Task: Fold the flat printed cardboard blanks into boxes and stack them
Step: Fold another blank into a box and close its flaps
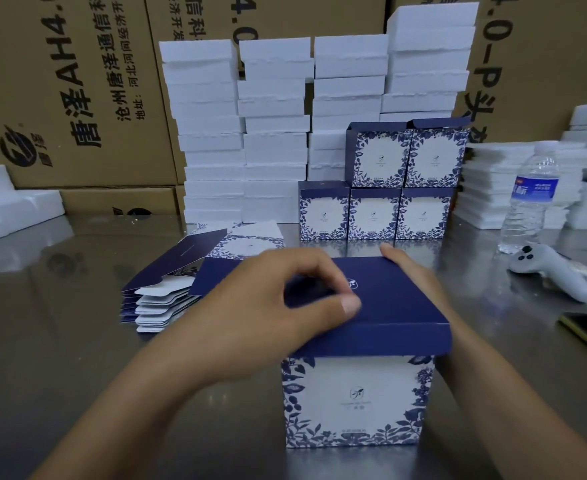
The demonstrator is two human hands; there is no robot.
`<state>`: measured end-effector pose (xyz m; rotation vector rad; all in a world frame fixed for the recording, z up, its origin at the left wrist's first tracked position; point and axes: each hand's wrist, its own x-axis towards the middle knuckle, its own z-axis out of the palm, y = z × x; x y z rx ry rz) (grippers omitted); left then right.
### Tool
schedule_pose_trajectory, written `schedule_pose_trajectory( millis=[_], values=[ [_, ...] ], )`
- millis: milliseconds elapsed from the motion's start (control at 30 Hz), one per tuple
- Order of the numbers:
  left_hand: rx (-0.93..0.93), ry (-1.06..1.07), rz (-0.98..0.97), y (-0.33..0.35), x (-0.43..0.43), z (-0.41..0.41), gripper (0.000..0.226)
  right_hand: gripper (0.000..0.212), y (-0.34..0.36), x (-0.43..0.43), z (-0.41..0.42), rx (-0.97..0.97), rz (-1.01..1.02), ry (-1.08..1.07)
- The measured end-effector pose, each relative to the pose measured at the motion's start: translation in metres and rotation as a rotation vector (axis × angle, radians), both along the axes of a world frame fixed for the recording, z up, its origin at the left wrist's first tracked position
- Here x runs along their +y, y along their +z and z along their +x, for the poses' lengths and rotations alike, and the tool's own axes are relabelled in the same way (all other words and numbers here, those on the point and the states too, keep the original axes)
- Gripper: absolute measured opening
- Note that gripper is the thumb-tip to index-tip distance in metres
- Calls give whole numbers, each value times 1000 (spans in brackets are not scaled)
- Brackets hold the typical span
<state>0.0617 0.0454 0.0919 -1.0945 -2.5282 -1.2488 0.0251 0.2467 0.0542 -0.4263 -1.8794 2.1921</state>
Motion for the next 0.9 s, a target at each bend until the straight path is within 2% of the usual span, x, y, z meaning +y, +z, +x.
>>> schedule_pose_trajectory(
  millis=[67,200,267,333,400,467,567,633,733,900],
  values=[
    [27,-89,-42,-6,-2,10,25,35,-1,-2,2,22,19,-17],
    [145,-11,85,-23,7,3,16,34,-10,-2,2,286,49,-146],
    [164,-4,134,-28,13,-6,21,24,-14,-3,3,397,5,-196],
    [177,13,179,-34,20,-17,23,18,-17,0,3,461,-52,-221],
    [204,95,201,-42,27,-29,29,23,-19,4,3,488,-46,-248],
    [218,194,215,-49,34,-41,27,26,-19,4,4,534,39,-272],
    [227,214,316,-56,40,-51,16,16,-23,-4,7,659,251,-237],
    [260,193,358,-60,43,-54,16,8,-28,-9,6,732,485,-224],
    [270,203,390,-62,43,-54,19,9,-34,-10,3,807,790,-257],
    [172,209,442,-58,42,-54,15,21,-42,-16,2,804,798,-276]
  ],
)
